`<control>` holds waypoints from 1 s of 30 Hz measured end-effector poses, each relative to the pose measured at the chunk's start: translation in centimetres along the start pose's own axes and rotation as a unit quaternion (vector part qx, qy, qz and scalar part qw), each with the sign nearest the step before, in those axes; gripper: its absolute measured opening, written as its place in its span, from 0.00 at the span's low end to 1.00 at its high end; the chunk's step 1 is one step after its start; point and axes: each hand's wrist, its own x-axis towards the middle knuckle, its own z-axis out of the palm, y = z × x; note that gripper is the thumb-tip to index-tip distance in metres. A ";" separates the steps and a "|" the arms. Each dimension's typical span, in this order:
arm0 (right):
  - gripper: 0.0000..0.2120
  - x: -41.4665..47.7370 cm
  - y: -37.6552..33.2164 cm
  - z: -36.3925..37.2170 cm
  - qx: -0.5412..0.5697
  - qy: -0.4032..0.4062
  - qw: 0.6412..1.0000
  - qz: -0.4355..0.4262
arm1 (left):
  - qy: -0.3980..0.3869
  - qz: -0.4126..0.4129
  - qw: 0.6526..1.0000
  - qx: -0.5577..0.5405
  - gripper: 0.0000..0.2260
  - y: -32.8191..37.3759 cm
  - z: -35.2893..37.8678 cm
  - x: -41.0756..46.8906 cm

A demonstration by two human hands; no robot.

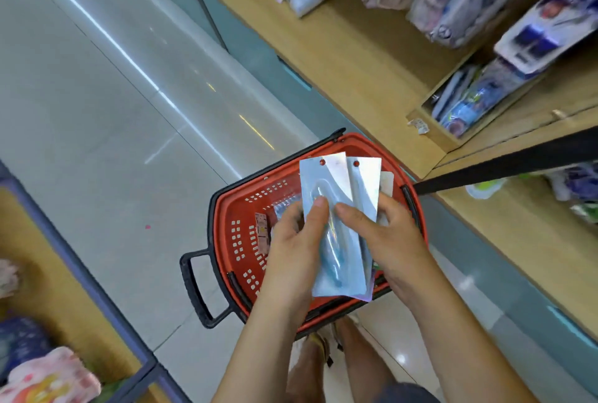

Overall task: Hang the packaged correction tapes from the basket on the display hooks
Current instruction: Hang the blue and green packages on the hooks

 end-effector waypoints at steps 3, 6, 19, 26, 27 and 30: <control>0.08 -3.5 -4.2 -0.2 0.009 0.024 0.999 -0.046 | 0.008 0.049 0.999 0.010 0.20 3.9 1.0 -3.8; 0.07 -7.1 -7.6 -0.2 0.025 0.050 0.995 -0.086 | 0.017 0.086 0.996 0.021 0.20 6.7 1.3 -6.9; 0.08 -23.4 -16.7 -0.1 0.044 0.179 0.942 -0.279 | -0.101 0.304 0.919 0.230 0.19 15.6 2.1 -20.1; 0.08 -31.5 -20.1 -2.2 0.001 0.214 0.909 -0.359 | -0.244 0.355 0.870 0.239 0.06 19.4 7.4 -27.4; 0.09 -32.7 -20.4 -2.9 0.000 0.225 0.904 -0.363 | -0.268 0.349 0.866 0.237 0.04 19.7 8.2 -28.3; 0.07 -35.7 -20.9 -5.3 -0.004 0.272 0.889 -0.369 | -0.350 0.333 0.839 0.248 0.02 19.7 11.0 -31.2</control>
